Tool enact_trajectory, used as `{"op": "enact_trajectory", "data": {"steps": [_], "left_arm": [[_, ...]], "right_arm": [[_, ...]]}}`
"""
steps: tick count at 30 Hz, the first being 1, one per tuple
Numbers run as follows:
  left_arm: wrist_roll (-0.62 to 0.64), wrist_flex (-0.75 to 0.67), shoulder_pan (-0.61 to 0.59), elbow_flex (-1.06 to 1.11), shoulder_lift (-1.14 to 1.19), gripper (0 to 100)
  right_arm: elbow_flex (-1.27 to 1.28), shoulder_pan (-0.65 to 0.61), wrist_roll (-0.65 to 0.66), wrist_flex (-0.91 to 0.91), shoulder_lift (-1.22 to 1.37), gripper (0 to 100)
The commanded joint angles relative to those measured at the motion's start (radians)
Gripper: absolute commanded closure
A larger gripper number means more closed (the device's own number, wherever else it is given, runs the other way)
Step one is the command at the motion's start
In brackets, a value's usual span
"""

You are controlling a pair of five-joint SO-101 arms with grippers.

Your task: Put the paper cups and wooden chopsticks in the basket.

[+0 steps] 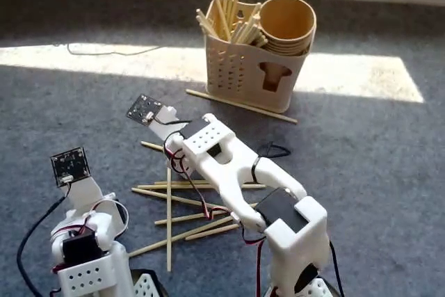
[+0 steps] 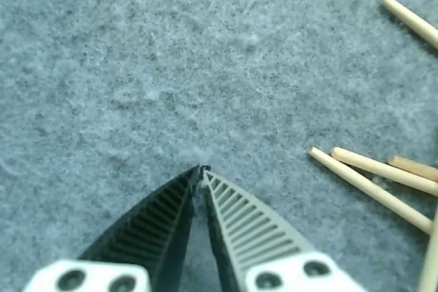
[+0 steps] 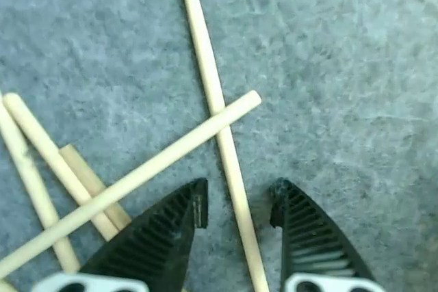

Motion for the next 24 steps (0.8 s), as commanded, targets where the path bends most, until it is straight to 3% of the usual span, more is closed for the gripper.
{"op": "enact_trajectory", "data": {"steps": [1,3,8,24], "left_arm": [[-0.005,0.005,0.008,0.019,-0.002,99],[-0.005,0.005,0.008,0.019,-0.002,99],[-0.005,0.005,0.008,0.019,-0.002,99],[-0.005,0.005,0.008,0.019,-0.002,99]], "right_arm": [[-0.047,0.002,0.011,-0.002,0.016,93.9],[-0.047,0.019,0.011,-0.002,0.033,99.8],[-0.041,0.074,0.011,0.002,0.038,99.5],[-0.22,0.237,0.011,0.291,0.036,99.5]]}}
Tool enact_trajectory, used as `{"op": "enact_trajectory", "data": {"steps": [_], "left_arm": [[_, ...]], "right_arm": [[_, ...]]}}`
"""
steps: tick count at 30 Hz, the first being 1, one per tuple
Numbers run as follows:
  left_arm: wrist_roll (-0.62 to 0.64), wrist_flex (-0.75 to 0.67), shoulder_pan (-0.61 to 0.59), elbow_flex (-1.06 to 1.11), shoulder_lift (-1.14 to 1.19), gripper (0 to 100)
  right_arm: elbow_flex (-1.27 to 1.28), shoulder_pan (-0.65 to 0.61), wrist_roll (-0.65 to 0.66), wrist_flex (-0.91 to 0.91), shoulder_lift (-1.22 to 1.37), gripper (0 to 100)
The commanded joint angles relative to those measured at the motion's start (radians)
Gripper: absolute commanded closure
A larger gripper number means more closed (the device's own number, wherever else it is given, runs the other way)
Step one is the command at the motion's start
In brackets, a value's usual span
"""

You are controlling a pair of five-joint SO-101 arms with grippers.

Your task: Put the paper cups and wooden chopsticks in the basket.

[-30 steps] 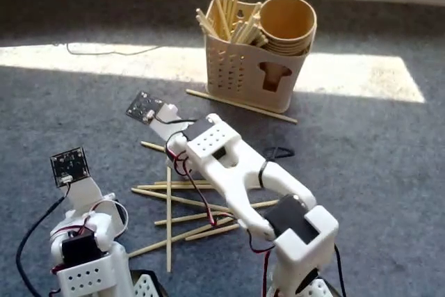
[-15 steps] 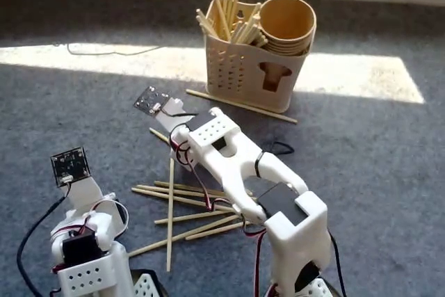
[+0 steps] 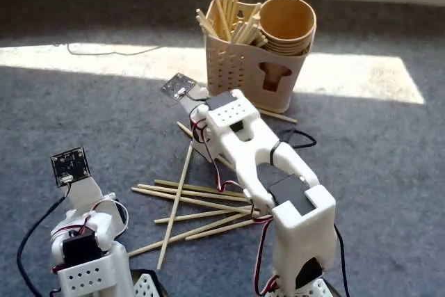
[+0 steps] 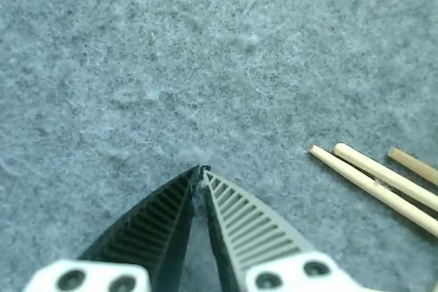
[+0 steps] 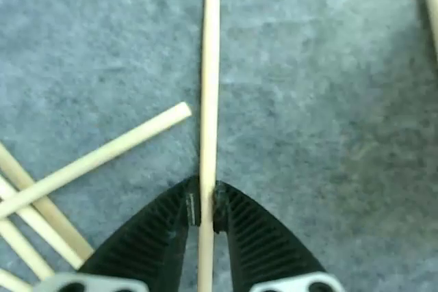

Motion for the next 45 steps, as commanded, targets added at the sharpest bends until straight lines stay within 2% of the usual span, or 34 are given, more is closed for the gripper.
{"op": "enact_trajectory", "data": {"steps": [1,9,15,19,25,32,37,45], "left_arm": [[-0.005,0.005,0.008,0.019,-0.002,99],[-0.005,0.005,0.008,0.019,-0.002,99],[-0.005,0.005,0.008,0.019,-0.002,99],[-0.005,0.005,0.008,0.019,-0.002,99],[-0.005,0.005,0.008,0.019,-0.002,99],[-0.005,0.005,0.008,0.019,-0.002,99],[-0.005,0.005,0.008,0.019,-0.002,99],[-0.005,0.005,0.008,0.019,-0.002,99]], "right_arm": [[-0.065,0.048,0.008,0.041,-0.008,99.5],[-0.061,0.038,0.005,0.047,-0.065,99.4],[0.133,0.035,0.0,-0.001,-0.335,99.4],[0.26,0.039,-0.089,-0.041,-0.513,99.4],[0.277,0.035,-0.213,-0.045,-0.771,99.4],[0.275,0.033,-0.215,-0.064,-1.001,99.4],[0.282,0.036,-0.215,-0.24,-1.093,99.4],[0.282,0.035,-0.215,-0.644,-1.101,99.4]]}}
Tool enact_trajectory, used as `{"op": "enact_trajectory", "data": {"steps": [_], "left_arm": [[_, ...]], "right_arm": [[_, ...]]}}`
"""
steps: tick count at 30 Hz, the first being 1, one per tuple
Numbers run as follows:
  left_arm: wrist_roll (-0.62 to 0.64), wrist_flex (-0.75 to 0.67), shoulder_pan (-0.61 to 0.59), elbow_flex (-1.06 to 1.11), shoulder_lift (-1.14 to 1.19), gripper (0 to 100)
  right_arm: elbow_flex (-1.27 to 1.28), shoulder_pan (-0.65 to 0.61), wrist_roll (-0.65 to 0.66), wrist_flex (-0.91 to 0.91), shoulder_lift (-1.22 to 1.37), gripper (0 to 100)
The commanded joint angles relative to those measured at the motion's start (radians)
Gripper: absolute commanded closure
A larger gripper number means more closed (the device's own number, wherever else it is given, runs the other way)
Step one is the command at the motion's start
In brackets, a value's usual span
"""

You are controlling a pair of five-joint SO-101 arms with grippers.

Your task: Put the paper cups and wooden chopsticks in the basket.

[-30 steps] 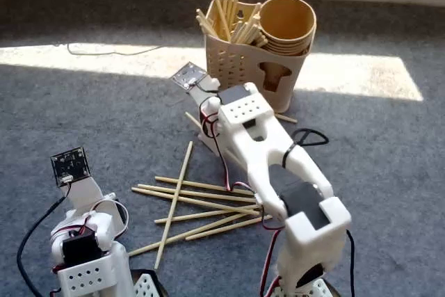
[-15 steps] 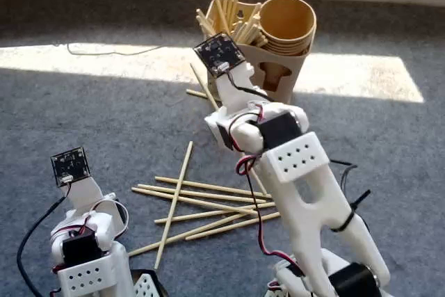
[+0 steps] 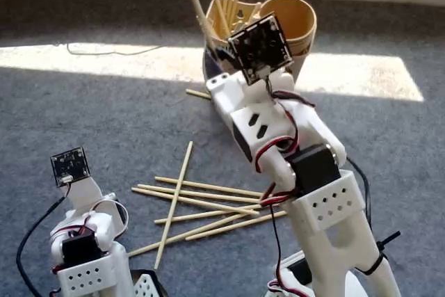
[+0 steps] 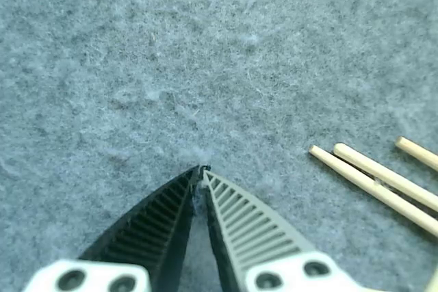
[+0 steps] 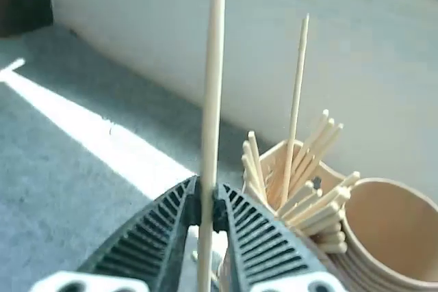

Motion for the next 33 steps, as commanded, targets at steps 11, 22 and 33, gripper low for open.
{"op": "enact_trajectory", "data": {"steps": [11,22,33], "left_arm": [[-0.005,0.005,0.008,0.019,-0.002,99],[-0.005,0.005,0.008,0.019,-0.002,99],[-0.005,0.005,0.008,0.019,-0.002,99]], "right_arm": [[-0.007,0.036,-0.014,-0.621,0.056,99.4],[-0.002,0.153,-0.014,-1.076,0.401,99.4],[0.09,0.194,-0.015,-1.098,0.553,99.4]]}}
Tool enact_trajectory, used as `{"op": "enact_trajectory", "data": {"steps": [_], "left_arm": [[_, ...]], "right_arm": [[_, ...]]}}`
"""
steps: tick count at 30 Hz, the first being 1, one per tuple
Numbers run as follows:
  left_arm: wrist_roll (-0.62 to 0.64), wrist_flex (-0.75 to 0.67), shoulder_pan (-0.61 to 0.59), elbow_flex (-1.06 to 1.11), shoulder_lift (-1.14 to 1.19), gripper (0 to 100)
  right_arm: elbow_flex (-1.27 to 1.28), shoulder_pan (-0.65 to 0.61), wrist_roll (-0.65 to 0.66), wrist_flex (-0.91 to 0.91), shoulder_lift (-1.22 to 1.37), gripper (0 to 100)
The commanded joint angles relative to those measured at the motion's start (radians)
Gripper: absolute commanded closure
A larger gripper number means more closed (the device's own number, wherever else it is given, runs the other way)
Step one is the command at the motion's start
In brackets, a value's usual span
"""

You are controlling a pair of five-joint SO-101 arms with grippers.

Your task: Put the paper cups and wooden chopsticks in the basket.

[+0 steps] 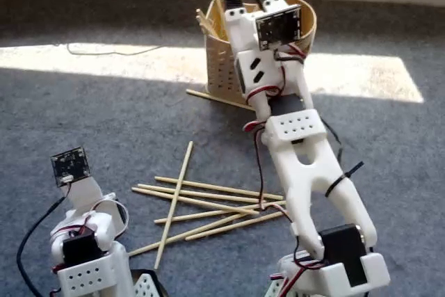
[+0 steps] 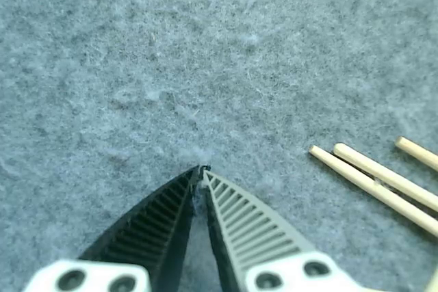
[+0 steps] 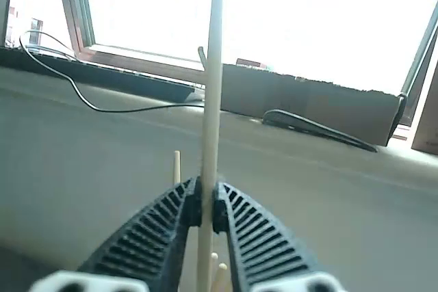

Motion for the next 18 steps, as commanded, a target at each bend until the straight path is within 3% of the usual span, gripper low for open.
{"op": "enact_trajectory", "data": {"steps": [1,18], "left_arm": [[-0.005,0.005,0.008,0.019,-0.002,99],[-0.005,0.005,0.008,0.019,-0.002,99]], "right_arm": [[0.054,0.01,-0.012,-0.025,-0.01,99.4],[0.28,0.012,-0.014,-0.025,-0.01,99.1]]}}
